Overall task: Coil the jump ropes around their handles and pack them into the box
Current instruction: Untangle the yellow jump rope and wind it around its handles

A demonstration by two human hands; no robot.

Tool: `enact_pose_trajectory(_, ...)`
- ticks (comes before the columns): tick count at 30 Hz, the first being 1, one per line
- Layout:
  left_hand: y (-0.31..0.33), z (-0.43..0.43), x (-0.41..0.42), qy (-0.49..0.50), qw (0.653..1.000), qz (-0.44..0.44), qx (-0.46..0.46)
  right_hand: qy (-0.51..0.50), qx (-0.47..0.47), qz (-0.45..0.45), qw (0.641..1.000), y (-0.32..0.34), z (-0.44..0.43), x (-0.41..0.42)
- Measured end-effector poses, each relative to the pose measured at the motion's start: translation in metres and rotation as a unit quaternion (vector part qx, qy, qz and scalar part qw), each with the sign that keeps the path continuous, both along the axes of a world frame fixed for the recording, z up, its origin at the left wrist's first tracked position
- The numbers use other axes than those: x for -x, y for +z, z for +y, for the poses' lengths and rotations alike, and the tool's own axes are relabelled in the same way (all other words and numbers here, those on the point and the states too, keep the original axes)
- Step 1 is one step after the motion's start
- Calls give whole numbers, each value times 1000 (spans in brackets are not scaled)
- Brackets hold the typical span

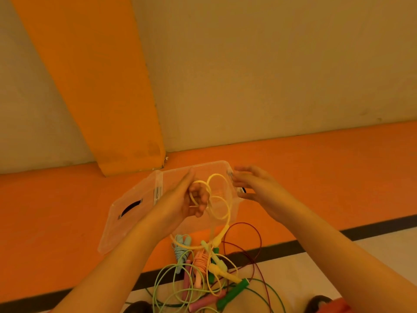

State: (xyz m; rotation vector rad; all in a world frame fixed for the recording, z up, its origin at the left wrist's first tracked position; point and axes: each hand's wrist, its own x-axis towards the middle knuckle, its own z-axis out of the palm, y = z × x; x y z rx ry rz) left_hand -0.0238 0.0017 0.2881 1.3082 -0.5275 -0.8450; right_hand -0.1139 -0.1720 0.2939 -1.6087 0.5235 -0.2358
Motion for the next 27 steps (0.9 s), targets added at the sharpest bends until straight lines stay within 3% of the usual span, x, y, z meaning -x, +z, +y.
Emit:
enact_pose_trajectory(3,2,0,2,-13,1000,-6,1,41,64,-9,997,1,8,1)
enact_pose_trajectory(8,7,2,1,-31,995,70,57,168,141,-38,975,-3,22,0)
enact_pose_trajectory(11,9,3,-1,-38,992,90,75,192,159,-34,968,-11,26,-2)
enact_pose_trajectory(13,10,7,-4,-17,997,53,46,177,160,-38,970,-10,25,-2)
enact_pose_trajectory(15,9,13,-9,28,998,-48,-25,150,165,-42,974,-5,20,-2)
enact_pose_trajectory(17,7,19,-16,72,973,-180,-124,117,132,-54,983,-2,12,-2)
enact_pose_trajectory(19,3,23,-21,115,947,-246,-174,81,96,-69,990,-1,6,-3)
enact_pose_trajectory(24,0,22,-13,112,939,-275,-175,50,148,-77,985,-1,-1,-3)
enact_pose_trajectory(27,-1,20,-8,102,962,-200,-155,89,156,-75,981,-3,2,-1)
